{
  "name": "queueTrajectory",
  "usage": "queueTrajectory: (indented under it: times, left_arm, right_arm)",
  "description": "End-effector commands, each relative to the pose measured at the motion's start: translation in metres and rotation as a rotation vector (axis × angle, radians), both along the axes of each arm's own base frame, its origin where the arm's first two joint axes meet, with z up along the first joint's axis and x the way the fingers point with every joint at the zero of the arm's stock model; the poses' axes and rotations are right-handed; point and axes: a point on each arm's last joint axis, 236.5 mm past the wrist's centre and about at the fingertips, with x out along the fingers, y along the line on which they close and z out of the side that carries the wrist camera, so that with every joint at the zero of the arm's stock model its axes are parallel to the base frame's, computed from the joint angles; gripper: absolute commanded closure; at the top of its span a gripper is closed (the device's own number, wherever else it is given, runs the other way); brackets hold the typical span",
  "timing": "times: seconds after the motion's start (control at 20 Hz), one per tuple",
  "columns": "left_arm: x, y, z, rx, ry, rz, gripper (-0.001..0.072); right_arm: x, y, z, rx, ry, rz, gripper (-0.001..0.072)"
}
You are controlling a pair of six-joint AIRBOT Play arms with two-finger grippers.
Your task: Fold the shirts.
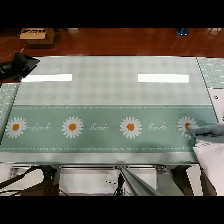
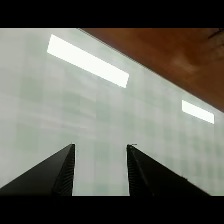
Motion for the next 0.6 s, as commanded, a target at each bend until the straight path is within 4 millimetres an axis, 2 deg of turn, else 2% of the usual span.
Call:
queueTrajectory:
  times: [0.0,0.2,0.35,0.45,0.55]
  left_arm:
    - [0.019,0.032,-0.001,0.067,-0.054,0.118,0.0318]
    - [0.034,0.060,-0.007,0.160,-0.096,0.194,0.0339]
    - [0.039,0.070,-0.017,0.199,-0.097,0.210,0.0338]
    - [0.039,0.070,-0.020,0.217,-0.097,0.198,0.0338]
    - [0.039,0.070,-0.020,0.250,-0.108,0.180,0.0338]
  right_arm:
    - [-0.092,-0.020,-0.012,-0.012,0.276,-0.245,0.0689]
    - [-0.138,-0.026,-0.010,-0.041,0.438,-0.363,0.0689]
    - [-0.171,-0.042,0.001,-0.133,0.554,-0.441,0.0689]
    - [-0.183,-0.041,0.000,-0.133,0.602,-0.461,0.0689]
    - [-0.183,-0.036,-0.009,-0.097,0.616,-0.450,0.0688]
